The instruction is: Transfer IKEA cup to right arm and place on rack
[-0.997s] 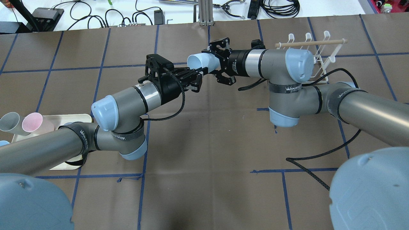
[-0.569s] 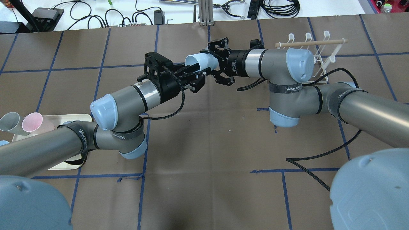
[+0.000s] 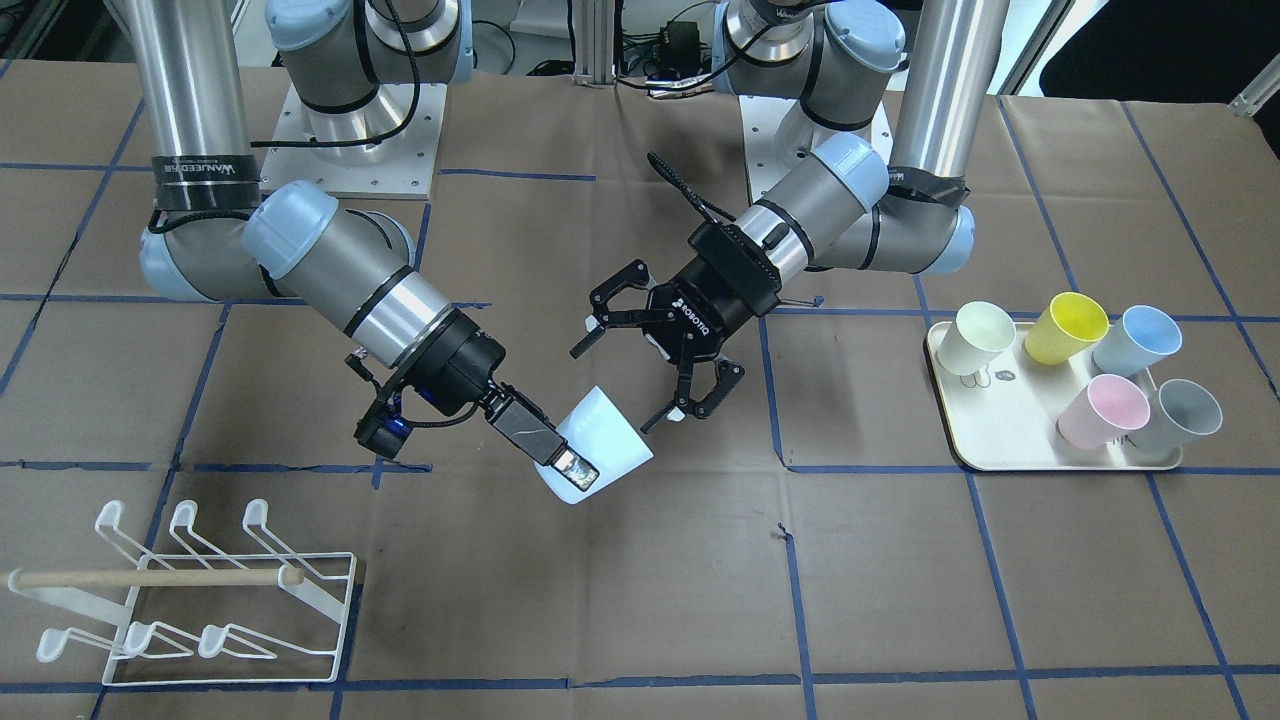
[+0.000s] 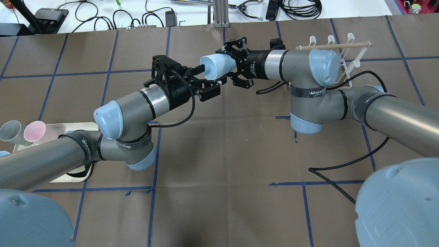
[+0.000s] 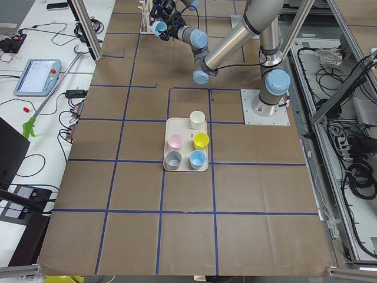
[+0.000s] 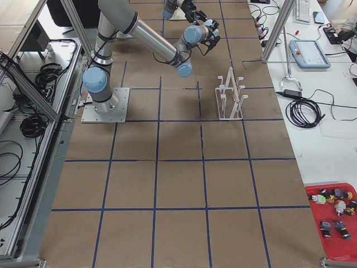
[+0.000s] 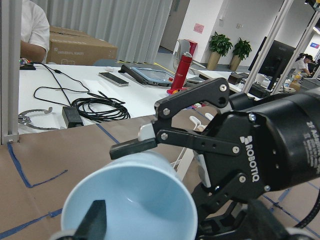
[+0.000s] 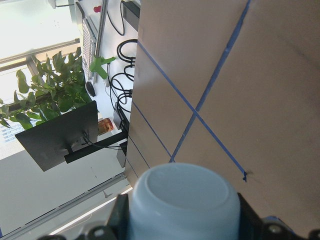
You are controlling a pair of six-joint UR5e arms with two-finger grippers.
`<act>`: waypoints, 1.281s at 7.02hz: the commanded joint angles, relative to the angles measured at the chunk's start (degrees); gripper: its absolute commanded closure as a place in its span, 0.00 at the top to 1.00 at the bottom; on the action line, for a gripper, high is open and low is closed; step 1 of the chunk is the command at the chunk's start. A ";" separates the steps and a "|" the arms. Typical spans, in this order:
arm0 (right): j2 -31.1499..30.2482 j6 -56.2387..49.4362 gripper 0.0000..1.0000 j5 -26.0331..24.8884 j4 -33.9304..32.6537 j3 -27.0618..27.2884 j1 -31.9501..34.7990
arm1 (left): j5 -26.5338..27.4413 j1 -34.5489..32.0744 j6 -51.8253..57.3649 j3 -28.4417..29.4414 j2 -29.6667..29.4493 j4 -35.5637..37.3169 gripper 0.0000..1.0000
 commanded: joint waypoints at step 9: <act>2.27 -69.24 0.24 -28.97 -22.88 -6.13 -9.75 | 4.81 19.81 0.44 3.86 4.75 -25.92 0.98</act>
